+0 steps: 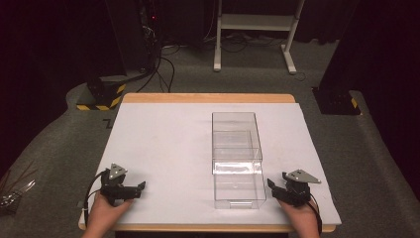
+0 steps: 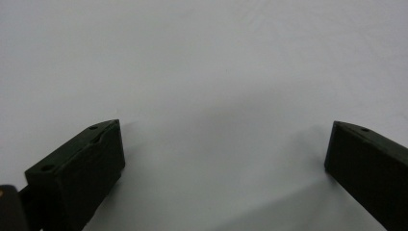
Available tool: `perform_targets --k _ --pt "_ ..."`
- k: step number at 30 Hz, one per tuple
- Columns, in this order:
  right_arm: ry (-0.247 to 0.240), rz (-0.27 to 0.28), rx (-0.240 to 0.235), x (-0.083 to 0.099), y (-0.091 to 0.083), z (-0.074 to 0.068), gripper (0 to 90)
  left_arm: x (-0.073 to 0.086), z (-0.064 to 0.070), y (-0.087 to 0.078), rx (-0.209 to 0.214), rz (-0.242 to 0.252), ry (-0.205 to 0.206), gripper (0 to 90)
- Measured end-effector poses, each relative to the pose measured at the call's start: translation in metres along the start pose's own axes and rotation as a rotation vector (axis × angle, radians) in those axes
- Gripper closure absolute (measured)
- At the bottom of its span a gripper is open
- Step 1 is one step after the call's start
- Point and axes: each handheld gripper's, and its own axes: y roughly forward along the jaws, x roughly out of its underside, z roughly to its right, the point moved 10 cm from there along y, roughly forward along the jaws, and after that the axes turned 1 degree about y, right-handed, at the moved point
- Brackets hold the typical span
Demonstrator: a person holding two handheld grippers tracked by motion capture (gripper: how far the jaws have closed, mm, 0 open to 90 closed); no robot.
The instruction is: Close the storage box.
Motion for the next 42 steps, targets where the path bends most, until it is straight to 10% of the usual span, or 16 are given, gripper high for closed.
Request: perform_targets --k 42 --pt "-0.032 0.101 -0.012 -0.019 -0.031 -0.009 35.1 0.0 0.0 0.0 -0.002 0.003 0.002 0.5"
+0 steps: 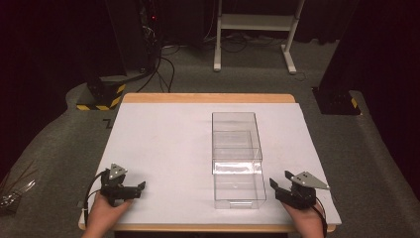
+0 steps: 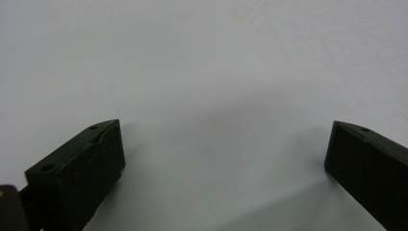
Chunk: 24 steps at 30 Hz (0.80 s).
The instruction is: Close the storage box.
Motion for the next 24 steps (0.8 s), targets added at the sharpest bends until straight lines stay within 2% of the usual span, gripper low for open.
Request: perform_targets --k 17,24 --pt "0.005 0.053 -0.007 -0.013 -0.02 -0.004 34.9 0.0 0.0 0.0 0.001 0.0 -0.002 0.5" --pt "0.003 0.083 -0.025 -0.019 -0.029 -0.012 34.8 0.0 0.0 0.0 0.001 0.0 -0.003 0.5"
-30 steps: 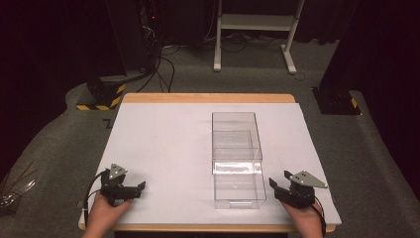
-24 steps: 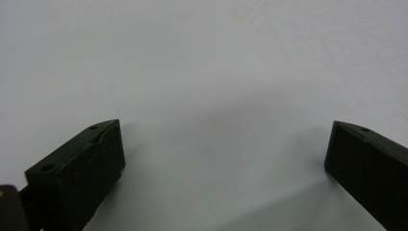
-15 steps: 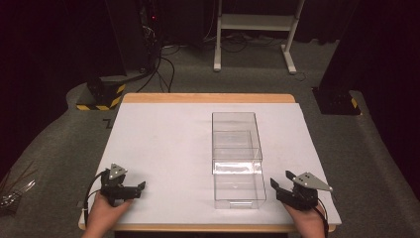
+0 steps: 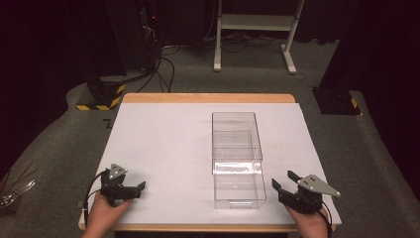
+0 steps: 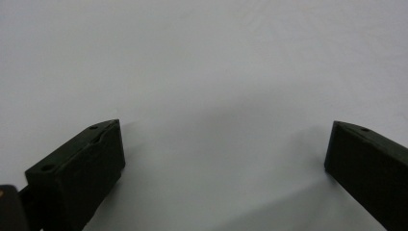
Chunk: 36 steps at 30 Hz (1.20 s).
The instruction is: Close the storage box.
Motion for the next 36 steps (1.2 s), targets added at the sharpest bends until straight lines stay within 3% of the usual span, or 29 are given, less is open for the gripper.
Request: perform_targets --k 18,36 --pt "-0.003 0.039 -0.046 -0.01 -0.011 -0.017 34.9 0.0 0.0 0.0 -0.001 0.0 0.003 0.5" --pt "0.011 0.076 -0.137 -0.013 -0.024 -0.035 33.3 0.0 0.0 0.0 0.0 0.0 0.0 0.5"
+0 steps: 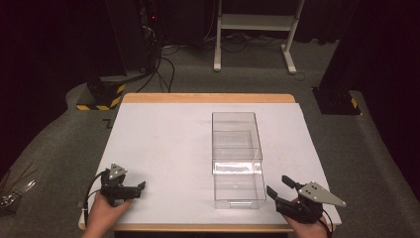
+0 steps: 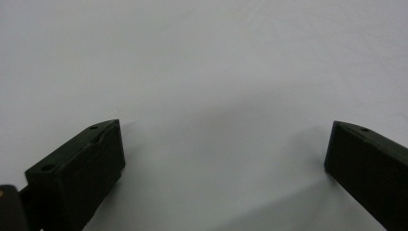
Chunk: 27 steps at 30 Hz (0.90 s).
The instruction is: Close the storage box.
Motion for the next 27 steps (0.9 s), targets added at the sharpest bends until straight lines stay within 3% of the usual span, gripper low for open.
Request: perform_targets --k 17,27 --pt "-0.032 -0.033 -0.084 0.012 0.004 -0.028 32.2 0.0 0.0 0.0 0.0 0.0 0.0 0.5" --pt "-0.032 -0.04 -0.106 0.016 0.007 -0.031 32.0 0.0 0.0 0.0 0.0 0.0 0.0 0.5"
